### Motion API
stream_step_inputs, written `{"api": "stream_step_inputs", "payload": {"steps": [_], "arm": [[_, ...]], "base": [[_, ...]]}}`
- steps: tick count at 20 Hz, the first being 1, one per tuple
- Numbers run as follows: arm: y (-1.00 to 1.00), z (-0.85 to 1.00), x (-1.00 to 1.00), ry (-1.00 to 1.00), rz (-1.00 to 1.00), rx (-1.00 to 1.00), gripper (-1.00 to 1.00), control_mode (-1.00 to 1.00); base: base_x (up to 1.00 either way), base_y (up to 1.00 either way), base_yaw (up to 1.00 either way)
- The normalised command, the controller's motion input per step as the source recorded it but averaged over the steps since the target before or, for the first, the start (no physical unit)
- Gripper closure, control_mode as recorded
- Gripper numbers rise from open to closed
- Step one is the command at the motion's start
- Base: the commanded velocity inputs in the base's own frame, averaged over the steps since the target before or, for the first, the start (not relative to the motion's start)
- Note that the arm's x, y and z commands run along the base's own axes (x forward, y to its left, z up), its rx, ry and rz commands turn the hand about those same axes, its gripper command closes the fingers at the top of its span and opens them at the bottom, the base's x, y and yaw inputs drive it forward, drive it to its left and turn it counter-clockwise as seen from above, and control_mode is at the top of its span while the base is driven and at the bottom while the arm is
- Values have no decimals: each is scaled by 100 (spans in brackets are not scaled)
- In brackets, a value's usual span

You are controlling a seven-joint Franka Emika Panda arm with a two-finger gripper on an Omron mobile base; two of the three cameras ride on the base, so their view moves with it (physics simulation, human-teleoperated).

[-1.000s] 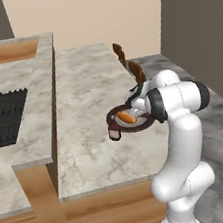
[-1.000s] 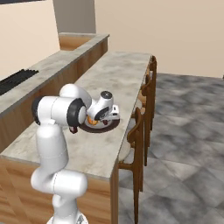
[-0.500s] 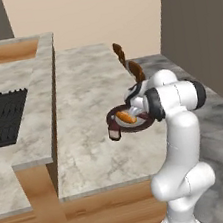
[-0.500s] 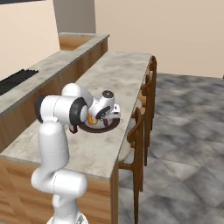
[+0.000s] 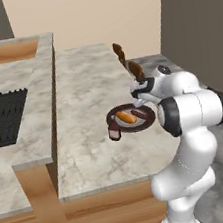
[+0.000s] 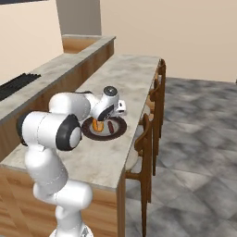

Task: Move the hot dog bun to the plate on the dining table and place the condiment next to that plate. Then navigate to the fridge and take the sausage and place it on the plate as well.

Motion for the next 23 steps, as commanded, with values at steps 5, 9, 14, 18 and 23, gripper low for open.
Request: {"api": "stream_step_inputs", "payload": {"steps": [5,9,14,18,23], "arm": [[9,100,-100,2,-6,-4,-100,-100],[36,90,-100,18,-11,0,-100,-100],[57,30,-100,31,-10,0,-100,-100],[55,-9,-100,24,-9,0,-100,-100],[51,-27,-100,10,-6,-1,-100,-100]], "base": [[0,0,0],[0,0,0],[0,0,0],[0,0,0],[0,0,0]]}}
